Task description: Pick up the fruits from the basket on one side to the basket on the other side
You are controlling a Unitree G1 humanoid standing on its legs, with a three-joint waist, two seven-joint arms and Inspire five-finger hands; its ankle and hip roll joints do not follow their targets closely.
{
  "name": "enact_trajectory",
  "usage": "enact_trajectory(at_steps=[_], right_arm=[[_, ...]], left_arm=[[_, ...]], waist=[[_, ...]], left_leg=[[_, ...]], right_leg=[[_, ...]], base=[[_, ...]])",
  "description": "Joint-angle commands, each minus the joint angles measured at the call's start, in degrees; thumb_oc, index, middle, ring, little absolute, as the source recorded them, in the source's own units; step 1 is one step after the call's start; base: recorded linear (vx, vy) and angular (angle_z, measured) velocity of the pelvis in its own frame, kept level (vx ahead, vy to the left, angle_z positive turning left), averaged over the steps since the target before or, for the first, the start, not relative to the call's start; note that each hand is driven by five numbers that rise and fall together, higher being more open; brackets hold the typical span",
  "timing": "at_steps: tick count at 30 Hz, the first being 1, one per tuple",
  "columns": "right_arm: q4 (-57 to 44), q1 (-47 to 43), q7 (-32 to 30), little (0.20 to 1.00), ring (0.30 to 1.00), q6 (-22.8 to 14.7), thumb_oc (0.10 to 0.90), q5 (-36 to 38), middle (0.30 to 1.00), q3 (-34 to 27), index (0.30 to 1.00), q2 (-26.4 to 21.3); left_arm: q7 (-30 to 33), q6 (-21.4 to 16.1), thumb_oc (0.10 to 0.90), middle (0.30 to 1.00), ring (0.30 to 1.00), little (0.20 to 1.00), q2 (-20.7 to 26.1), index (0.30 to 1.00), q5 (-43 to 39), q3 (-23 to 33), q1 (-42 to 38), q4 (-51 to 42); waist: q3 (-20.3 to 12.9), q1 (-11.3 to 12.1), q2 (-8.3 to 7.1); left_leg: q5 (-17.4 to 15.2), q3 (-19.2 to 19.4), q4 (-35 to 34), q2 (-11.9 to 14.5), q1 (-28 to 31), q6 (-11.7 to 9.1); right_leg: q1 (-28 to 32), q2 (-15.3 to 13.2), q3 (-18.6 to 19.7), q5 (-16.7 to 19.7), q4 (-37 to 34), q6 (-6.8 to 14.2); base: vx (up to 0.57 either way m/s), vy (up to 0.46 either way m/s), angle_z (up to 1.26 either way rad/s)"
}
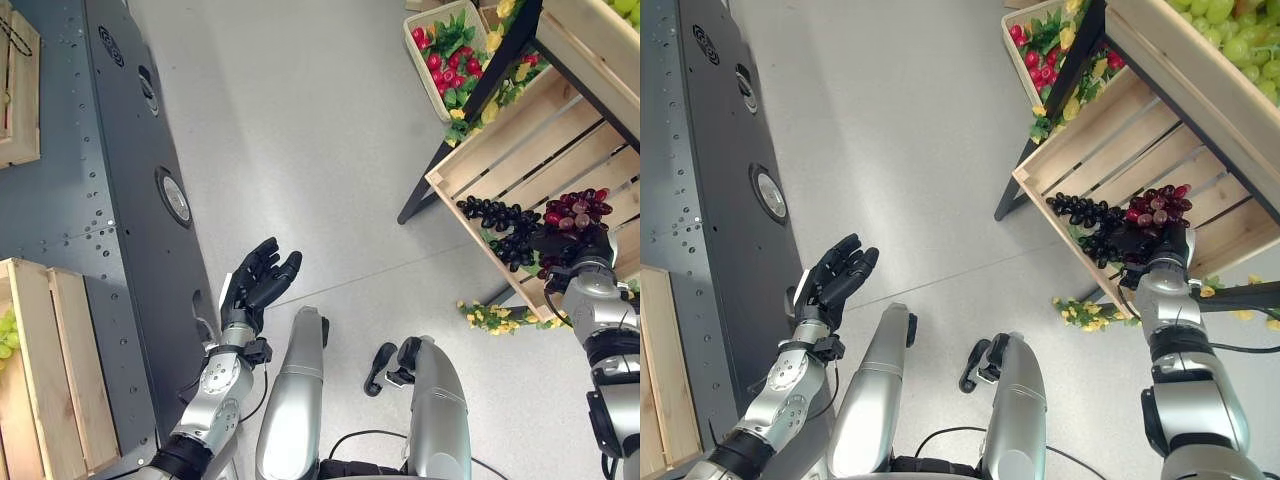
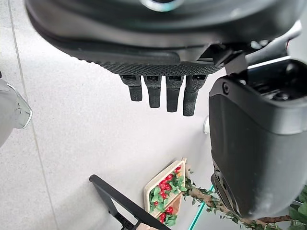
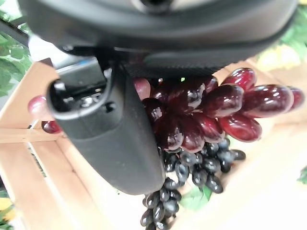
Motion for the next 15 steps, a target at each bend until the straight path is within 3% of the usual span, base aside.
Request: enact_trajectory(at_steps=[1, 4, 5, 6, 15], right_arm=[[-1.28, -7.67, -6.42, 0.300, 0.300, -1.80, 0.400, -4.89, 0.300, 0.86, 0.300, -11.17], [-0.94, -10.67, -8.76, 0.300, 0.300, 0.72, 0.400, -6.52, 0.300, 2.13, 0.300, -11.99], [-0.43, -11.52, -9.46, 0.780, 0.780, 1.44, 0.720, -7.21, 0.780, 2.55, 0.780, -12.11], [-0.03, -12.15, -9.99, 0.900, 0.900, 2.08, 0.800, -7.99, 0.900, 2.84, 0.900, -12.19], [2.98, -14.66, -8.21, 0.900, 0.900, 5.03, 0.800, -12.08, 0.900, 5.79, 0.900, -11.93]], left_arm=[[-1.06, -3.95, 0.800, 0.900, 0.900, 0.900, 1.16, 0.900, 0.01, -0.65, 0.11, -9.22], [-1.10, -4.58, 0.800, 0.900, 0.900, 0.900, 1.20, 0.900, -0.35, -1.02, 0.27, -9.09], [-1.08, -4.68, 0.800, 0.900, 0.900, 0.900, 1.13, 0.900, -0.44, -1.12, 0.24, -9.03], [-1.12, -4.78, 0.800, 0.900, 0.900, 0.900, 1.12, 0.900, -0.59, -1.21, 0.23, -9.02], [-1.40, -6.19, 0.800, 0.900, 0.900, 0.900, 0.31, 0.900, -1.07, -2.46, 0.00, -9.08]], waist=[[-0.85, 0.15, 0.64], [-0.85, 0.15, 0.95], [-0.85, 0.17, 1.04], [-0.85, 0.20, 1.11], [-0.85, -0.02, 2.08]], left_leg=[[-3.45, 7.14, 2.17, -2.03, 3.13, 8.01], [-3.46, 7.35, 1.82, -1.91, 3.13, 7.94], [-3.39, 7.39, 1.59, -1.91, 3.24, 7.92], [-3.33, 7.41, 1.46, -1.91, 3.31, 7.92], [-3.30, 7.98, 0.33, -1.84, 4.23, 8.21]], right_leg=[[2.48, 2.49, 0.84, 7.95, -3.85, -4.22], [2.13, 2.49, 1.16, 7.76, -3.77, -4.27], [2.15, 2.53, 1.28, 7.73, -3.86, -4.30], [2.18, 2.56, 1.36, 7.71, -3.92, -4.32], [2.25, 2.41, 2.04, 7.24, -4.08, -4.77]], base=[[0.00, 0.000, 0.00], [0.00, 0.000, 0.00], [0.00, 0.000, 0.00], [0.00, 0.000, 0.00], [0.00, 0.003, 0.00]])
